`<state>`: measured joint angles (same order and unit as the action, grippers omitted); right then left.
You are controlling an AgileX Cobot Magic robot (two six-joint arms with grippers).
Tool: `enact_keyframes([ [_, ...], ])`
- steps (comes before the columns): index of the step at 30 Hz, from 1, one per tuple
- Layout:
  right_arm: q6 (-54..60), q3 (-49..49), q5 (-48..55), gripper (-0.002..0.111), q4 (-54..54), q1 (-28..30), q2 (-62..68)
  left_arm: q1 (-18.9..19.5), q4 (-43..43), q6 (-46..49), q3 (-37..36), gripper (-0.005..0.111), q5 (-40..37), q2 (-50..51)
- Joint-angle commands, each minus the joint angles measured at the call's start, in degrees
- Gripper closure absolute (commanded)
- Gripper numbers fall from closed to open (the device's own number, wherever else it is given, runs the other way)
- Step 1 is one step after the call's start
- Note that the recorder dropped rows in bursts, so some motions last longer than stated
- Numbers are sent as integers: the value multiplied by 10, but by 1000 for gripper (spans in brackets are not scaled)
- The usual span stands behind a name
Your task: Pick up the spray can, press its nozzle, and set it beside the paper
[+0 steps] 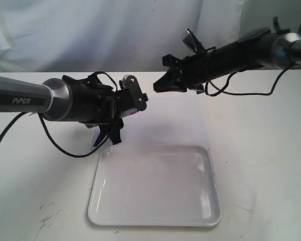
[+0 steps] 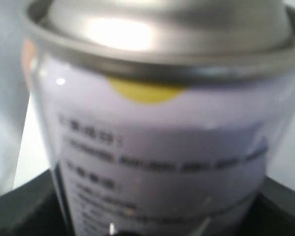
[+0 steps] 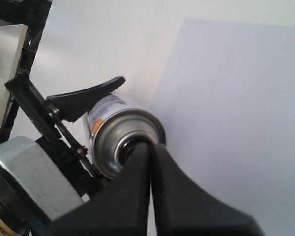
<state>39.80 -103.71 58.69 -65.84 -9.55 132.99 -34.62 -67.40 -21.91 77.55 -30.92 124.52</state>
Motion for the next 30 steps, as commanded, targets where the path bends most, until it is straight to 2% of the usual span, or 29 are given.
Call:
enact_keyframes([
  [1,-24,5,-32,108,50,20,-43,-3,10,-8,7,107,-4,-25],
  [4,-27,44,-82,108,66,26,-76,-2,12,-23,7,107,-4,-34],
  [12,18,224,-288,108,66,31,-202,5,39,-52,7,107,-2,-58],
  [22,64,423,-486,108,66,31,-406,7,132,-52,7,107,47,-106],
  [30,86,551,-553,108,73,31,-560,7,196,-51,4,107,83,-143],
])
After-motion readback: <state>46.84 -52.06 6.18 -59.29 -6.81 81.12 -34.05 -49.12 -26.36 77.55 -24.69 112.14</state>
